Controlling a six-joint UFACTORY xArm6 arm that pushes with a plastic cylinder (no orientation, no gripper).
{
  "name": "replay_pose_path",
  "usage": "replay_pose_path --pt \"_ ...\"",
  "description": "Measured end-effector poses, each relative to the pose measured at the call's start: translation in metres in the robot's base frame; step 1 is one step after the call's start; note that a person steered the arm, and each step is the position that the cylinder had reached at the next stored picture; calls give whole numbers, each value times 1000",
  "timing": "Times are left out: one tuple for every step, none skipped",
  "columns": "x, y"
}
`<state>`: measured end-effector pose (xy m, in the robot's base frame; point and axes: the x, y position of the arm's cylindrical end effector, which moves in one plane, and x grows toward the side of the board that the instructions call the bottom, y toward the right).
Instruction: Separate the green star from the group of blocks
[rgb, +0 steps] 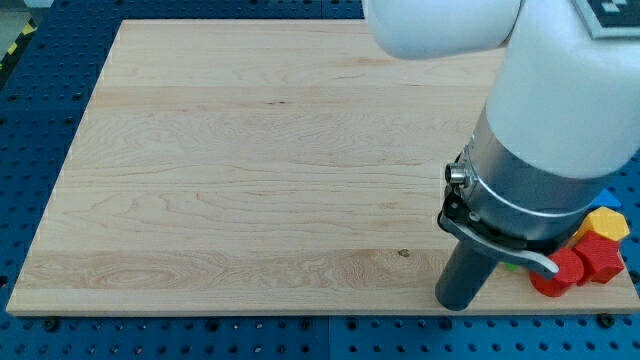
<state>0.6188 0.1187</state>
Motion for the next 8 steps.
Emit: replay_pose_path --pt "0 9" --pt "0 21" --pt "0 21" --pt "-1 74" --pt "-1 88" --pt "0 87" --pt "-3 86" --pt "-34 86"
